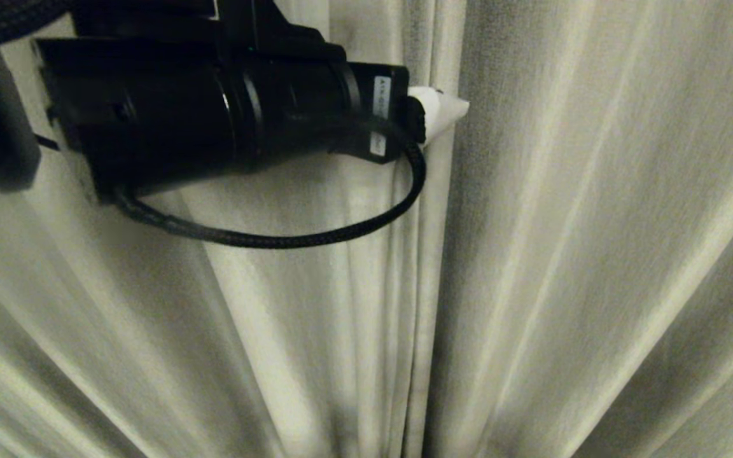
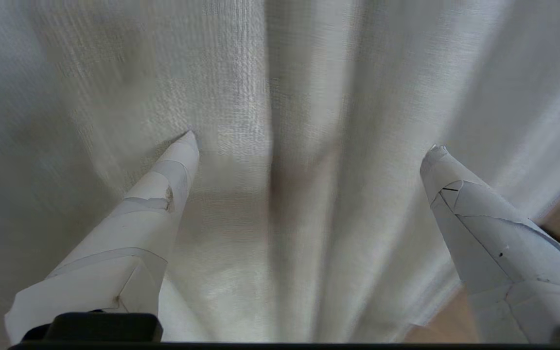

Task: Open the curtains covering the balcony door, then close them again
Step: Pull the outer curtains open on both sides

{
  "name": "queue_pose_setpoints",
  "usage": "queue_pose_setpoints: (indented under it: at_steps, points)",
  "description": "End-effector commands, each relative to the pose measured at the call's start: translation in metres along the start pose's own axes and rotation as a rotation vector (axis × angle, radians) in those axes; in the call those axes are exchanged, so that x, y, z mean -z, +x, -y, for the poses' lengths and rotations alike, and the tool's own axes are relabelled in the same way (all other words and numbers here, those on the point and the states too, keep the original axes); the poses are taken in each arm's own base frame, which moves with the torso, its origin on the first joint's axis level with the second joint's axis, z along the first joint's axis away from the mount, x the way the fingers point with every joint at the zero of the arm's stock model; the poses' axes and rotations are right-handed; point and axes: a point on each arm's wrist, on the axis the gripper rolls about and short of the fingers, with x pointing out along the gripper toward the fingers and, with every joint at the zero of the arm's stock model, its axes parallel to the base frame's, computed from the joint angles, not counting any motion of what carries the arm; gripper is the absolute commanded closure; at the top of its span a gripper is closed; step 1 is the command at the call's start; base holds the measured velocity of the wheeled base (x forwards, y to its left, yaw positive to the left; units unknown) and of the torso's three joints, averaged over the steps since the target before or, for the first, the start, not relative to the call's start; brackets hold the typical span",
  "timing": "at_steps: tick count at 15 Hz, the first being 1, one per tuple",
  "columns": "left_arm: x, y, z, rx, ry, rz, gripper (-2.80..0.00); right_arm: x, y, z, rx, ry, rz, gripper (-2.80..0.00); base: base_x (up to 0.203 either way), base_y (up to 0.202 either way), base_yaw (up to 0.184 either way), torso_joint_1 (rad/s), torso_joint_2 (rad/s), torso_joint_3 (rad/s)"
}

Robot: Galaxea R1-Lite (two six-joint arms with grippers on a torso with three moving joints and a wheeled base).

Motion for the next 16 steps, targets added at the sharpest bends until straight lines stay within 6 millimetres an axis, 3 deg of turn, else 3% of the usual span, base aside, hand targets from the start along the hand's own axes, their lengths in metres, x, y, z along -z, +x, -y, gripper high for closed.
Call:
queue_pose_setpoints:
  at_steps: [1,8,13,16]
  points:
    - [0.002,0.006,-0.001,-0.035,0.017,-0.006,-2.80,0.000,0.000,0.000,0.000,0.000,0.000,0.00,0.000,0.000,0.000,0.000,0.00,0.000]
    - [-0.016,-0.010,-0.011,-0.241,0.040,0.048,-2.80,0.000,0.000,0.000,0.000,0.000,0.000,0.00,0.000,0.000,0.000,0.000,0.00,0.000]
    - [-0.021,-0.038,-0.016,-0.279,0.037,0.045,-2.80,0.000,0.000,0.000,0.000,0.000,0.000,0.00,0.000,0.000,0.000,0.000,0.00,0.000]
    - [-0.018,-0.032,-0.017,-0.283,0.034,0.037,-2.80,0.000,0.000,0.000,0.000,0.000,0.000,0.00,0.000,0.000,0.000,0.000,0.00,0.000]
